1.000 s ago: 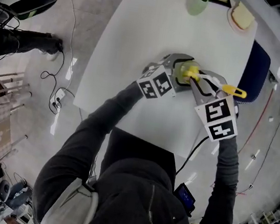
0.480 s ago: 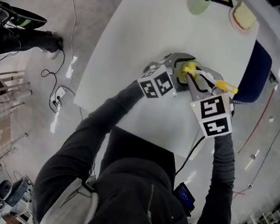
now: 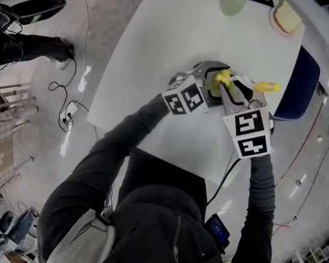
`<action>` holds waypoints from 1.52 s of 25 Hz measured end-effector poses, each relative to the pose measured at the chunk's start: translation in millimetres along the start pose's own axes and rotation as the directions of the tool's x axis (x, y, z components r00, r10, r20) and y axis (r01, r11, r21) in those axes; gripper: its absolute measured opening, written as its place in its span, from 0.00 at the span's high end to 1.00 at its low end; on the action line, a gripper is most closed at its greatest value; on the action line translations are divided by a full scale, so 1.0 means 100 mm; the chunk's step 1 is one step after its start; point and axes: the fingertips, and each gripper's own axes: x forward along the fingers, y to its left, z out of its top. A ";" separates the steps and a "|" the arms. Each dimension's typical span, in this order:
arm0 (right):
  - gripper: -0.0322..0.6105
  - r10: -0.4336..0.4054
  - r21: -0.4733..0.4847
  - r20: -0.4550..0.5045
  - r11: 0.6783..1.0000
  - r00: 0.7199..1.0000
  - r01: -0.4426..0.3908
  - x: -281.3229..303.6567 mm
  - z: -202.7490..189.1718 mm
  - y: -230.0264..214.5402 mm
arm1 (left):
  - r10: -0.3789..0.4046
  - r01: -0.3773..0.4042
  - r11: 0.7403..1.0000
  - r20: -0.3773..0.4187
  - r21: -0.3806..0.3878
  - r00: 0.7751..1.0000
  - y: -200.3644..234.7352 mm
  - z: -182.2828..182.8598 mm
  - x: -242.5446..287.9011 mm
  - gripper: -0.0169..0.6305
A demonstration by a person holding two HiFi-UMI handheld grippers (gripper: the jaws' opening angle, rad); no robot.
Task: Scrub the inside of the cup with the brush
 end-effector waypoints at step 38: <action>0.78 -0.006 0.023 0.004 1.000 1.000 0.006 -0.11 -0.12 0.00 | 0.001 -0.001 1.000 -0.003 0.001 1.000 -0.01 0.01 -0.03 0.37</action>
